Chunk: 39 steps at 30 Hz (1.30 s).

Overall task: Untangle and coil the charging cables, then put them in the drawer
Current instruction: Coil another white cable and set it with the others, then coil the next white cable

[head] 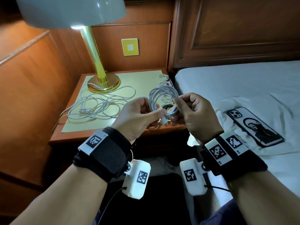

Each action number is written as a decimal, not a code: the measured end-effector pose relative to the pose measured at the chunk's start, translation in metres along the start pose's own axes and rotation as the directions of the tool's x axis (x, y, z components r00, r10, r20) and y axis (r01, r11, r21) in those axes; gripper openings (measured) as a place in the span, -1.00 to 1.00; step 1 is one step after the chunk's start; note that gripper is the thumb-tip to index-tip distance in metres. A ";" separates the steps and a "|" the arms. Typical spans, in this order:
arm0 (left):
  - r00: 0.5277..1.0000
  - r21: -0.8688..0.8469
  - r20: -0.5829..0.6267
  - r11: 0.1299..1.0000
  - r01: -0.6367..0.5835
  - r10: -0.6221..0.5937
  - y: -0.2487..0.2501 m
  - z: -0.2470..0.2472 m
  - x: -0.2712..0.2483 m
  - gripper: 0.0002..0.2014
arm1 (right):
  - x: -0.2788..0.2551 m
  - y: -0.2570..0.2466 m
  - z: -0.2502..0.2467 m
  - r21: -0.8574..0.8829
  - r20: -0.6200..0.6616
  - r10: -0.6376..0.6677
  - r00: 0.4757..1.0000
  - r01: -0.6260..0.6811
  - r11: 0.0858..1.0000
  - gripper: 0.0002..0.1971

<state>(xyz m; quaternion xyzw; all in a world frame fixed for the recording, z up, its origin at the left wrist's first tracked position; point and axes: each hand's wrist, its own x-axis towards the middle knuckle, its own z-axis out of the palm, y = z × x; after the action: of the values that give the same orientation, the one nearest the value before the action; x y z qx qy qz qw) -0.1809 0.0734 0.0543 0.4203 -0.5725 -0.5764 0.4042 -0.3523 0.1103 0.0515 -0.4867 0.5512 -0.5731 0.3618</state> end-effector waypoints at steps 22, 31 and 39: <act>0.990 -0.178 -0.128 0.983 0.041 -0.064 -0.002 -0.022 -0.018 -0.74 | -0.003 -0.002 0.017 0.043 0.198 0.139 0.970 -0.150 0.988 -0.76; 0.955 -0.131 -0.252 0.984 0.123 -0.153 0.029 -0.015 -0.035 -0.77 | 0.005 -0.017 0.023 -0.027 0.145 0.149 0.978 -0.147 0.989 -0.85; 0.926 0.477 -0.377 0.852 0.214 -0.021 -0.015 -0.052 0.042 -0.82 | 0.094 0.015 0.038 -0.296 -0.023 0.244 0.969 -0.240 0.925 -0.76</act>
<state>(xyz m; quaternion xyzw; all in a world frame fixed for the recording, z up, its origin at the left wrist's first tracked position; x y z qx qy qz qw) -0.1443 0.0174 0.0390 0.6449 -0.5936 -0.3417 0.3390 -0.3428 0.0081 0.0485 -0.4678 0.6839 -0.4315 0.3568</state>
